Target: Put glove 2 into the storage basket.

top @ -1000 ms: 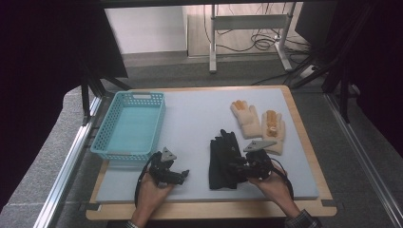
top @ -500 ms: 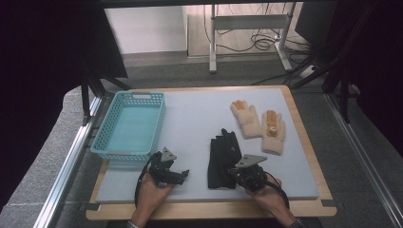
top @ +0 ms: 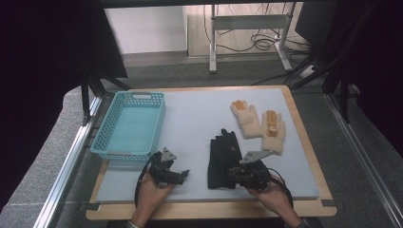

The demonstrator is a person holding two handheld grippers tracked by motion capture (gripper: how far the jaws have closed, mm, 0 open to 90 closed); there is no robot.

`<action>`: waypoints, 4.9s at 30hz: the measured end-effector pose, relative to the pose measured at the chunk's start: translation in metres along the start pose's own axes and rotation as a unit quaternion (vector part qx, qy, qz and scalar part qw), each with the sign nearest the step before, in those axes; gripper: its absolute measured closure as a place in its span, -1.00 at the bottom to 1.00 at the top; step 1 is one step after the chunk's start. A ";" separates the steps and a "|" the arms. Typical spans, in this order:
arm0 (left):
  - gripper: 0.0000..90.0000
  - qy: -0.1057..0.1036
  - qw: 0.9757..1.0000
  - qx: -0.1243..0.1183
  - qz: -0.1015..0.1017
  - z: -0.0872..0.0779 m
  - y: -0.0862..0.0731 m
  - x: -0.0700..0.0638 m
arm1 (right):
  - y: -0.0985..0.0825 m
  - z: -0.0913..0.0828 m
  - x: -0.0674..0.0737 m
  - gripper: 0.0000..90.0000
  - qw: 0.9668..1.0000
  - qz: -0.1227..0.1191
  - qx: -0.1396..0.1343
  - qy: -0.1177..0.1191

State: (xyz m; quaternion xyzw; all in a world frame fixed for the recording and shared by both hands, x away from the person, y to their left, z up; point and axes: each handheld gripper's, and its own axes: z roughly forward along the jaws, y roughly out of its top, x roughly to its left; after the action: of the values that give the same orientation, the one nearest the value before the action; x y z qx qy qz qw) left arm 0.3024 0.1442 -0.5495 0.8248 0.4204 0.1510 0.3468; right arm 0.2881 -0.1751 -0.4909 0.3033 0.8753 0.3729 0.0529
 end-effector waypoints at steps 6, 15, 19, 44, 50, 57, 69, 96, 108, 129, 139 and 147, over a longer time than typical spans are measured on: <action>-0.86 0.000 1.000 -0.002 -0.002 0.000 0.000 0.000 | -0.012 0.020 0.009 0.70 0.999 -0.032 0.019 -0.021; -0.86 0.000 1.000 -0.001 -0.002 0.000 0.000 0.000 | -0.003 0.001 0.010 0.89 0.999 -0.025 0.001 -0.027; -0.86 0.000 1.000 -0.002 -0.002 0.000 0.000 0.000 | 0.012 -0.011 0.012 0.89 0.999 -0.022 -0.021 -0.013; -0.86 0.000 1.000 -0.001 -0.001 0.000 0.000 0.000 | 0.034 0.013 -0.042 0.25 0.996 0.042 -0.043 -0.068; -0.86 0.000 1.000 -0.001 -0.001 0.000 0.000 0.000 | 0.022 0.028 -0.063 0.05 0.994 0.072 -0.029 -0.076; -0.86 0.000 1.000 -0.001 -0.002 0.000 0.000 0.000 | 0.000 0.009 -0.064 0.72 0.994 0.070 -0.023 -0.077; -0.85 0.003 1.000 0.001 -0.004 -0.003 -0.002 0.000 | -0.022 0.020 -0.042 0.92 0.999 0.027 -0.008 -0.038; -0.92 -0.005 1.000 0.001 0.002 -0.014 -0.016 0.015 | 0.019 0.076 -0.005 0.82 1.000 -0.015 -0.018 -0.004; -0.92 -0.006 1.000 0.001 0.000 -0.014 -0.016 0.016 | 0.002 0.040 -0.025 0.33 0.998 -0.009 -0.041 -0.050; -0.93 -0.010 1.000 0.002 -0.001 -0.014 -0.016 0.016 | -0.041 0.002 -0.082 -0.52 0.989 0.013 -0.031 -0.141; -0.87 -0.014 1.000 0.000 0.000 -0.017 -0.016 0.018 | -0.041 0.003 -0.082 -0.52 0.989 0.013 -0.034 -0.142; -0.89 -0.051 0.999 0.002 0.011 -0.027 0.002 0.005 | -0.041 0.003 -0.082 -0.52 0.989 0.013 -0.033 -0.142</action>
State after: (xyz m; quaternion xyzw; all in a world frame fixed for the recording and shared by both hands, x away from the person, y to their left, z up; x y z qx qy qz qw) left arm 0.2925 0.1594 -0.5288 0.8364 0.3934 0.1118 0.3648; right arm 0.3353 -0.2425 -0.5323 0.3628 0.8419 0.3556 0.1818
